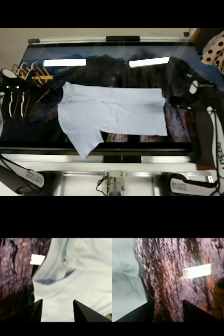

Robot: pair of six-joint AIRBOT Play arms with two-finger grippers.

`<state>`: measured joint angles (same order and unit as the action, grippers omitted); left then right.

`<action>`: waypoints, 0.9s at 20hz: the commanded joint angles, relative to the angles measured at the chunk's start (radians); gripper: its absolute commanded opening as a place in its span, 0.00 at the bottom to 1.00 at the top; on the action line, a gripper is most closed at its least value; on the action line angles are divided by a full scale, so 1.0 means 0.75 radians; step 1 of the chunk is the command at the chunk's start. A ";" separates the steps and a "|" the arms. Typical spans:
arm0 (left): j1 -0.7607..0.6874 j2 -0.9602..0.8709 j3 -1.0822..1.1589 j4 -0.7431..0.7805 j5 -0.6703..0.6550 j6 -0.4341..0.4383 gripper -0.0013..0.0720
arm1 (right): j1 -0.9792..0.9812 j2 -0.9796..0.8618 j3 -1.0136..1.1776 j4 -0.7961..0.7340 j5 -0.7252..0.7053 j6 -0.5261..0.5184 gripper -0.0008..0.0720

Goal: Fold the shirts.

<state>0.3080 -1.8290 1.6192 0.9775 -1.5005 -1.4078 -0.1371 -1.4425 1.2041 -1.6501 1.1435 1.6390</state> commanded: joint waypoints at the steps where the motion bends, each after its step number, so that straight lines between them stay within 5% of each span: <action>1: 0.098 0.241 -0.374 0.002 -0.117 0.124 0.63 | -0.121 0.123 -0.006 -0.027 0.393 -0.150 0.66; 4: 0.187 0.572 -1.054 -0.077 0.243 0.248 0.63 | -0.207 0.229 -0.038 0.119 0.422 -0.153 0.66; 7: 0.262 0.733 -1.423 -0.251 0.392 0.457 0.63 | -0.200 0.286 -0.045 0.203 0.395 -0.153 0.66; 10: 0.237 0.744 -1.538 -0.385 0.444 0.570 0.63 | -0.195 0.289 -0.045 0.309 0.400 -0.149 0.66; 18: 0.096 0.718 -1.554 -0.467 0.554 0.557 0.62 | -0.195 0.289 -0.045 0.337 0.416 -0.148 0.66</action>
<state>0.4084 -1.2816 0.4679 0.6388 -1.1286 -0.9974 -0.2832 -1.2274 1.1709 -1.4063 1.4498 1.5291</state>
